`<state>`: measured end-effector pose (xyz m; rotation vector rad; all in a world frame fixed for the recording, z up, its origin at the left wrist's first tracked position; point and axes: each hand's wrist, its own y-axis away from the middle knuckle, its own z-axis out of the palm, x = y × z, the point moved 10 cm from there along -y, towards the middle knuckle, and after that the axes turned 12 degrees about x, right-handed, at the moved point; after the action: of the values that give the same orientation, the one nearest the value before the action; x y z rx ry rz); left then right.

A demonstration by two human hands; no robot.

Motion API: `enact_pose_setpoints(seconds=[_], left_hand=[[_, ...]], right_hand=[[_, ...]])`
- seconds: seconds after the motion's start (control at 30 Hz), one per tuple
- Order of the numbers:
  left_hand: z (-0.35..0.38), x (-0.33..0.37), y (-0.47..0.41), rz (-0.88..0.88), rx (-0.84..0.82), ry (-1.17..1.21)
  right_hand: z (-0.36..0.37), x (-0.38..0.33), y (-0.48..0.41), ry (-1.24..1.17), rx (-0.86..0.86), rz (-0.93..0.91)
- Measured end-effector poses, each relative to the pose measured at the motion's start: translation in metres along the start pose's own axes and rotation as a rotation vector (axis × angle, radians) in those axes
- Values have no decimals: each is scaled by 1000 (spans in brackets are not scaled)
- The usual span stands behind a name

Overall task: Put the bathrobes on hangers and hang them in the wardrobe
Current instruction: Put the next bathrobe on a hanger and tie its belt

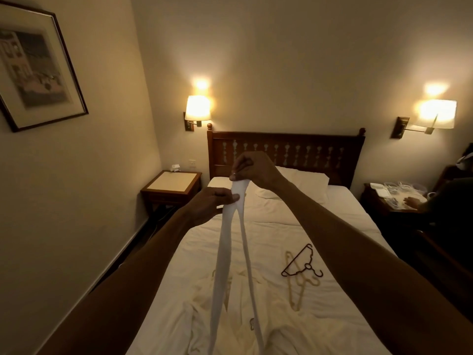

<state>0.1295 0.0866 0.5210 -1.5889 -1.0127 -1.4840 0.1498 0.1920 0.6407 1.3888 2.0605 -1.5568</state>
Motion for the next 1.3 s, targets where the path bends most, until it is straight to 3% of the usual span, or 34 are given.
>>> enact_pose_setpoints(seconds=[0.07,0.13,0.2,0.27,0.4,0.53,0.8,0.93,1.1,1.3], left_hand=[[-6,-2,-4,19,40,5],[-7,-2,-7,15,46,44],[-6,1,-6,17,43,78],[-7,2,-8,25,48,103],[-9,1,-18,35,25,160],[-11,-1,-30,43,42,117],[-13,-11,-53,19,50,89],[-9,-28,-62,-103,42,159],[-11,-57,-70,-223,142,57],[-12,-59,-85,-249,253,-117]], right_hand=[[-4,18,4,-129,7,133],[3,51,15,-244,-61,420],[17,81,38,-214,-193,664],[29,95,54,-200,-289,747],[40,103,54,-165,-334,653],[43,112,51,-303,-244,771],[37,122,35,-295,-210,659],[29,133,23,-198,-99,621],[10,156,25,-186,85,679],[39,164,50,-430,-62,803]])
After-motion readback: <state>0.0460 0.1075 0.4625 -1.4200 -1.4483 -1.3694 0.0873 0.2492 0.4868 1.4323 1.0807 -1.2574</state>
